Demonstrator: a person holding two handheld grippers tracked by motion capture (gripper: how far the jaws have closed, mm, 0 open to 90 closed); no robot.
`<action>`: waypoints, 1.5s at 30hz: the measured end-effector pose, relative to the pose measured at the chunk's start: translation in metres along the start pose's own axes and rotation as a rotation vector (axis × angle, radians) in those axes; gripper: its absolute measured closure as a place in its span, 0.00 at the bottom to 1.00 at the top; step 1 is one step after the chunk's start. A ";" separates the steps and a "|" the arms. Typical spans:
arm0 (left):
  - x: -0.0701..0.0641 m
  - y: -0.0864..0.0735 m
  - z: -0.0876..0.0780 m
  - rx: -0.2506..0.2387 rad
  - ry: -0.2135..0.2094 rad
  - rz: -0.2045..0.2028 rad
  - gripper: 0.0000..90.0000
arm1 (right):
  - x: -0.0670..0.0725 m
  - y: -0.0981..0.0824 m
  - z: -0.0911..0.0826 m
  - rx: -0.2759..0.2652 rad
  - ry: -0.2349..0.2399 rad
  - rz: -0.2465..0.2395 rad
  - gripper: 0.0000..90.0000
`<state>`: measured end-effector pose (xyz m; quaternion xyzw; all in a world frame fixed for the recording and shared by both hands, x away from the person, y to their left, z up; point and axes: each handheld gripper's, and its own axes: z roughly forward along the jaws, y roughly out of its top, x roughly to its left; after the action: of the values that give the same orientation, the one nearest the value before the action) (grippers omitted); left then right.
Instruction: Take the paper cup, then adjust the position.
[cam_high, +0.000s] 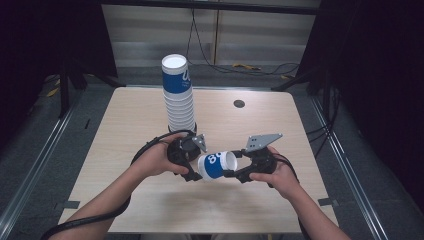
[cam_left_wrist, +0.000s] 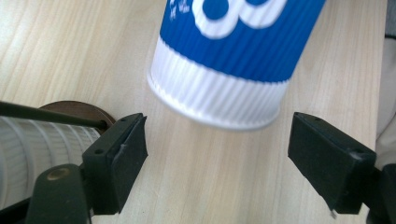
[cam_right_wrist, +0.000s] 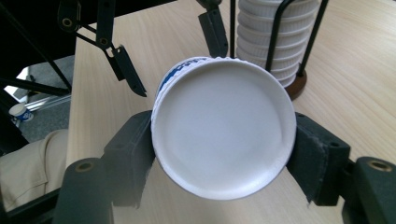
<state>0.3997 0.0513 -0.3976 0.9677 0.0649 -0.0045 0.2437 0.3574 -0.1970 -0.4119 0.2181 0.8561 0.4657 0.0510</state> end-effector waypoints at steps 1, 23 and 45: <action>0.000 -0.002 0.000 -0.014 -0.001 -0.015 0.22 | -0.001 0.000 -0.001 0.000 -0.005 0.002 0.32; 0.001 -0.028 0.013 -0.185 -0.008 -0.103 0.21 | -0.008 -0.006 -0.011 -0.040 -0.023 0.062 0.32; -0.002 -0.040 0.024 -0.287 -0.017 -0.153 0.22 | -0.005 -0.010 -0.015 -0.072 -0.031 0.092 0.32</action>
<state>0.3933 0.0748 -0.4373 0.9151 0.1361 -0.0219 0.3788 0.3549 -0.2153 -0.4122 0.2624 0.8270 0.4947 0.0505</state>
